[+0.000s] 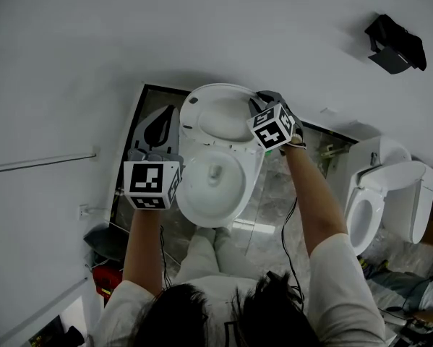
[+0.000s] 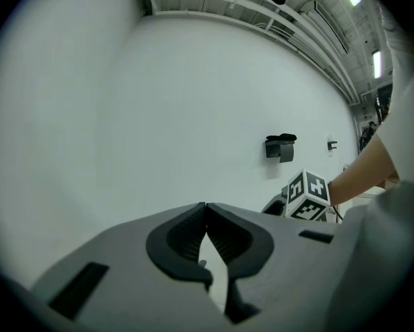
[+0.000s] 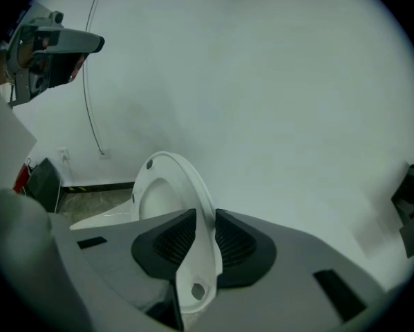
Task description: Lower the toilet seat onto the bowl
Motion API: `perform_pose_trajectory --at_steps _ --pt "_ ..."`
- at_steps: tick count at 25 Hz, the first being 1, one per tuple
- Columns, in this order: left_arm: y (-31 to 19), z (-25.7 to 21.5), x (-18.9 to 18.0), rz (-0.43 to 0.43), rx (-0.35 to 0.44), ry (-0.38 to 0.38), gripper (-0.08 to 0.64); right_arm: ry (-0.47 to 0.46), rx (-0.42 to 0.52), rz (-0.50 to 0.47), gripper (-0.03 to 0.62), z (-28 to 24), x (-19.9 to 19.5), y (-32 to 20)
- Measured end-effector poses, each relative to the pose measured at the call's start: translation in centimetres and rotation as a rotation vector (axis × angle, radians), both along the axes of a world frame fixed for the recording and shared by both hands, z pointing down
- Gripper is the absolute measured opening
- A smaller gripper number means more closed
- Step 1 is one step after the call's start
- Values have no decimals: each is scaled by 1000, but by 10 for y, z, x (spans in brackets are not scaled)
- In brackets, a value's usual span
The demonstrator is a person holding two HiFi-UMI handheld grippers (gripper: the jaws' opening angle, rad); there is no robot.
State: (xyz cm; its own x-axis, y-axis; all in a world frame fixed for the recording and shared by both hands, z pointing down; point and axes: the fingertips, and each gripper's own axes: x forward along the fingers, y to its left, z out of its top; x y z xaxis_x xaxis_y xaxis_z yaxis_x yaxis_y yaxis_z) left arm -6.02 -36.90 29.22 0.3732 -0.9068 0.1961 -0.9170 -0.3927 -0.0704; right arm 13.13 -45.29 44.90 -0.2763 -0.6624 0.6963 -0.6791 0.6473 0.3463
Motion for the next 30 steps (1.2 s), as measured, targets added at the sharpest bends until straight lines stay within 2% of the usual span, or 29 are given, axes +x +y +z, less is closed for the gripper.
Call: perform_pose_trajectory --at_steps 4,18,30 --pt "2 3 0 -20 -10 -7 10 24 -7 -21 89 5 5 -6" --pt "22 5 5 -67 -25 -11 9 74 -34 -124 72 6 5 -1" --pt "59 -8 -6 -30 -5 2 11 76 -69 -130 72 -3 -10 44"
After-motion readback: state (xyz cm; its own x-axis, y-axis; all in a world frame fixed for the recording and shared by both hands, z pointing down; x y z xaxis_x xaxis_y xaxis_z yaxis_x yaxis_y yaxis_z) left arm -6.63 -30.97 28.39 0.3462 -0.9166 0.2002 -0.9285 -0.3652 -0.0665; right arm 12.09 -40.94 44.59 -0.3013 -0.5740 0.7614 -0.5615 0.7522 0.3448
